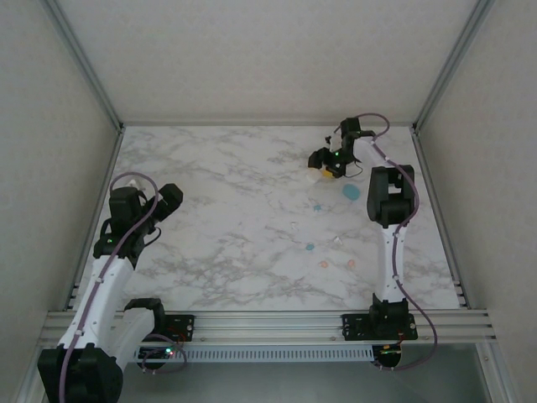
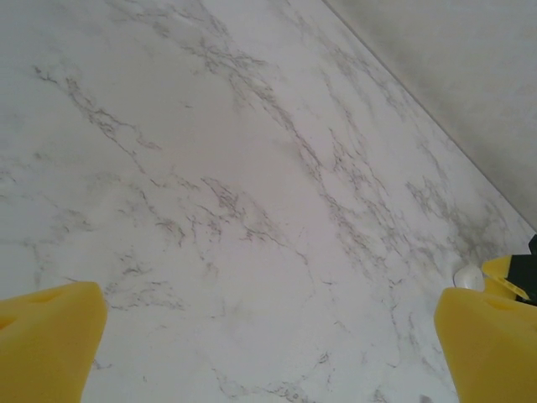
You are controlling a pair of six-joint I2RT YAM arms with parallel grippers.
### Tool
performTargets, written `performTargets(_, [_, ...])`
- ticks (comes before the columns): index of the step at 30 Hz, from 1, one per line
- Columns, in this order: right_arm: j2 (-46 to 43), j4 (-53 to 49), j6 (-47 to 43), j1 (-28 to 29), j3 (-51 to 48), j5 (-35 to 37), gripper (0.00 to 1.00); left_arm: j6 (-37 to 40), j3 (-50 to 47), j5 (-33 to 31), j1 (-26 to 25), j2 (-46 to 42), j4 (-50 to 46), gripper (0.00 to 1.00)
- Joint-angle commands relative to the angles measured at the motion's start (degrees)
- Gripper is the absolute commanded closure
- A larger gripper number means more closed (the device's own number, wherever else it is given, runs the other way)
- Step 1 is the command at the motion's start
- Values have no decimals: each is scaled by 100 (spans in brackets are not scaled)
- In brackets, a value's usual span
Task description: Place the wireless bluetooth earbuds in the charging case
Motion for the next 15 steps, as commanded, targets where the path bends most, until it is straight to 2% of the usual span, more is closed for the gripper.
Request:
performTargets(1, [-426, -156, -263, 112, -405, -432, 36, 105, 253, 112, -38, 70, -80, 0])
performTargets(4, [-511, -364, -625, 246, -503, -679, 36, 117, 301, 144, -38, 163, -72, 0])
performTargets(10, [-782, -538, -935, 557, -749, -372, 36, 105, 324, 173, -38, 239, -80, 0])
performTargets(15, [-1219, -256, -1294, 680, -1033, 783, 36, 165, 335, 208, -42, 183, -108, 0])
